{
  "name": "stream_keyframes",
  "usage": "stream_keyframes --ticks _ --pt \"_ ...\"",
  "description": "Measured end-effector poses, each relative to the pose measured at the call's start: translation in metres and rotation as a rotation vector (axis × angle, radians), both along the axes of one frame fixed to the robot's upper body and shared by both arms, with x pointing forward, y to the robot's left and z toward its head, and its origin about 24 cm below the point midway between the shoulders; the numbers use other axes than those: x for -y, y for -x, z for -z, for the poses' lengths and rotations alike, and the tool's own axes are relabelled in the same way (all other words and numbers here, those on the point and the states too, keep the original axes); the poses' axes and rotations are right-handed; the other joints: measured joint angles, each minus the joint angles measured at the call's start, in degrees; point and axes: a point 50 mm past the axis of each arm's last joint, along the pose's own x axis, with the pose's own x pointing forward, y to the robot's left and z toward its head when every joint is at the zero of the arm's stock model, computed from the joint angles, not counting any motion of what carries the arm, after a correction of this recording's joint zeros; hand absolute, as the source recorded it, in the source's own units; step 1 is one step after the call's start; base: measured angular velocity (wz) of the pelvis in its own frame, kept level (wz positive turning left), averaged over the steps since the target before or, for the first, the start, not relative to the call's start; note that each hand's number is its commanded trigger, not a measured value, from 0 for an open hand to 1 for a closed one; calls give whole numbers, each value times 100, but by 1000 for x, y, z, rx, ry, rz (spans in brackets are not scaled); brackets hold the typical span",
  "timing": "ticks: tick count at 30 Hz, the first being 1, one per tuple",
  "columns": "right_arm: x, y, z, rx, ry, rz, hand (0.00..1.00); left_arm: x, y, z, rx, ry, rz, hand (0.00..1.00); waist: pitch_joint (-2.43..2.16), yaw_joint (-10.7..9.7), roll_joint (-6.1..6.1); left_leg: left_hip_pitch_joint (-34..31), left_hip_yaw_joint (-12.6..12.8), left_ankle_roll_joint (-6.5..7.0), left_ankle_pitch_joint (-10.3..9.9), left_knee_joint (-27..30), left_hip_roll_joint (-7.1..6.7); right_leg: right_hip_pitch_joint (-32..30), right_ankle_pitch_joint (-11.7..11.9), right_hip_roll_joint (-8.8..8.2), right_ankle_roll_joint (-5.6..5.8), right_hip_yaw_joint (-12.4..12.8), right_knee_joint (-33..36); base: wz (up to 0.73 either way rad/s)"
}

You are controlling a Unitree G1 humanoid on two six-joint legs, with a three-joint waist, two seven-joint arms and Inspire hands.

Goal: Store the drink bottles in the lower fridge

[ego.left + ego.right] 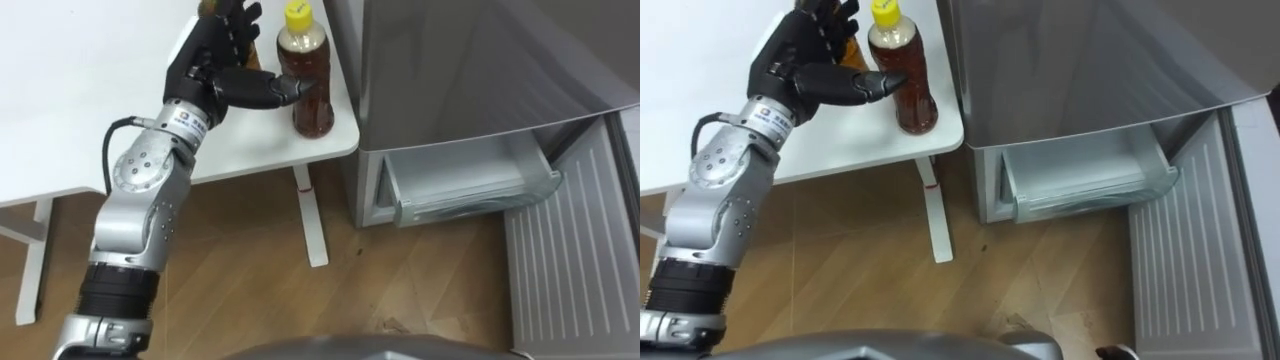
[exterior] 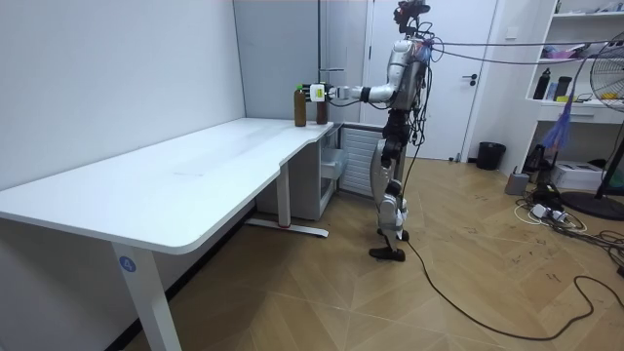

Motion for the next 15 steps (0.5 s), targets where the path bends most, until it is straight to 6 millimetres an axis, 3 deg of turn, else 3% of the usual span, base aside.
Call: stream_keyframes --ticks 7,15 --pt "1 1 0 -9 6 -5 0 0 -7 -4 8 -2 -16 0 -9 0 15 -19 72 1 0 -2 1 -51 2 5 -2 135 6 -5" --pt "1 -3 0 2 8 -8 0 -2 -8 -3 1 -12 -33 0 -24 -155 95 -18 79 1 -1 -2 3 -52 5 4 -5 131 5 0"
